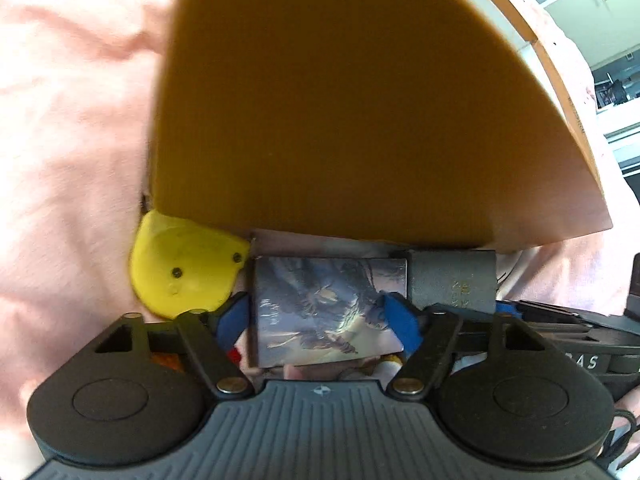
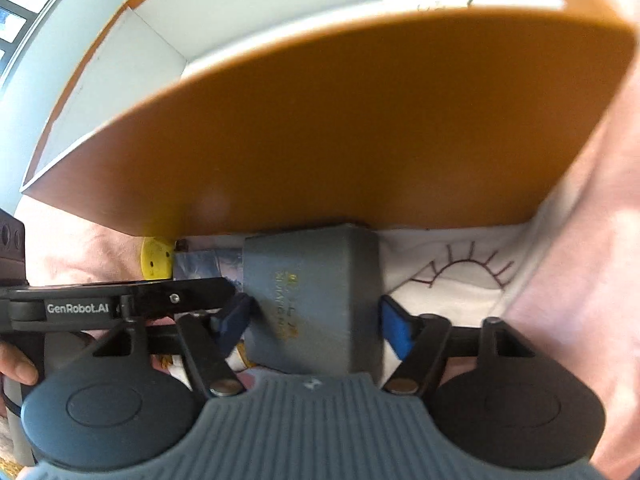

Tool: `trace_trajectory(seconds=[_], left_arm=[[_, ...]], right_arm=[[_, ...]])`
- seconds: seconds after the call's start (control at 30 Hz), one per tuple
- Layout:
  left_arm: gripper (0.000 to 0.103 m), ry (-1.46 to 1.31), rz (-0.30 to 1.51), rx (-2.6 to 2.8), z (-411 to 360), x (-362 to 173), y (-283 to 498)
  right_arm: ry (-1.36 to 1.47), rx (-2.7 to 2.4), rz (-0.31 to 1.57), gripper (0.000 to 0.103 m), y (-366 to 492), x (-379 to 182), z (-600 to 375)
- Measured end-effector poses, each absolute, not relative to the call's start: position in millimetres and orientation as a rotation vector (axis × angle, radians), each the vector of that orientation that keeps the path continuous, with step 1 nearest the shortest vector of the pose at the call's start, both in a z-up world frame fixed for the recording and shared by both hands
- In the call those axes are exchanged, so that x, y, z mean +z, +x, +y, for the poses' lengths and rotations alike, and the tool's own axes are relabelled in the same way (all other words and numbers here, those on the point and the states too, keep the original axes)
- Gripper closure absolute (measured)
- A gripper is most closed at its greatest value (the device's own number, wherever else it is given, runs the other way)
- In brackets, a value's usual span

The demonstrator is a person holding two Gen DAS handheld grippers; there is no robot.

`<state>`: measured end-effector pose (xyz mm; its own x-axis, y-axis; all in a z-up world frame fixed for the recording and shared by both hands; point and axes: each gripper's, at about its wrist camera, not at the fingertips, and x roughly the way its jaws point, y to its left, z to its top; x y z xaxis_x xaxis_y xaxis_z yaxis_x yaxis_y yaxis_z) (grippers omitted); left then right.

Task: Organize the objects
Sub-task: 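Grasp the small printed box with the left tool while the right tool grasps the black gold-text box, then carry the printed box and black box over the orange box with both tools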

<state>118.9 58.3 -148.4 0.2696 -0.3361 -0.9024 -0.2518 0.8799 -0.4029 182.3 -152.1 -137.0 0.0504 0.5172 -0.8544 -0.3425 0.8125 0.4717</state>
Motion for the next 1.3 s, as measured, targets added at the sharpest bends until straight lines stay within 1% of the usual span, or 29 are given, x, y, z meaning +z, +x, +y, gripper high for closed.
trace_trajectory(seconds=[0.03,0.07,0.17,0.23,0.3,0.33,0.4,0.43,0.5,0.67,0.7,0.77,0.9,1.03,1.3], left_arm=[[0.027,-0.52,1.309,-0.058,57.9,-144.5,115.8],[0.028,-0.512,1.302,-0.057,57.2,-140.0,112.4],[0.028,-0.504,1.261,-0.079,53.5,-122.2,100.8],[0.028,-0.504,1.232,-0.11,49.3,-108.0,92.8],[0.038,-0.501,1.21,-0.162,43.1,-95.1,86.0],[0.041,-0.505,1.205,-0.192,39.6,-90.1,83.6],[0.043,-0.496,1.193,-0.221,31.1,-84.1,81.0],[0.044,-0.479,1.191,-0.223,27.0,-82.7,81.6],[0.047,-0.47,1.198,-0.216,25.1,-85.1,87.2],[0.064,-0.508,1.224,-0.193,27.0,-104.0,97.2],[0.066,-0.503,1.227,-0.183,26.3,-105.8,98.6],[0.073,-0.481,1.232,-0.16,28.9,-105.5,98.8],[0.076,-0.481,1.236,-0.143,34.7,-106.2,96.6],[0.077,-0.469,1.206,-0.146,35.1,-100.0,88.9],[0.078,-0.444,1.057,-0.192,41.6,-53.4,65.3]], right_arm=[[0.16,0.651,1.363,0.041,181.0,-133.7,-154.5],[0.162,0.645,1.352,0.046,179.6,-130.0,-157.0],[0.171,0.634,1.315,0.055,174.5,-117.5,-164.1],[0.181,0.634,1.294,0.058,167.6,-114.2,-174.8],[0.183,0.634,1.27,0.061,161.2,-106.2,-178.8],[0.178,0.631,1.255,0.062,157.9,-101.9,-180.6],[0.145,0.614,1.216,0.062,157.7,-91.8,-185.3],[0.123,0.601,1.198,0.062,161.2,-77.5,-196.4],[0.078,0.58,1.166,0.062,157.4,-71.2,-201.2],[0.107,0.544,1.188,0.062,163.5,-78.0,-212.6],[0.12,0.541,1.194,0.062,165.7,-80.4,-213.9],[0.138,0.542,1.203,0.062,170.9,-84.3,-212.6],[0.156,0.552,1.211,0.062,174.7,-87.4,-213.6],[0.141,0.562,1.202,0.062,168.7,-78.2,-208.7],[0.129,0.574,1.118,0.063,156.8,-43.6,-217.2]])
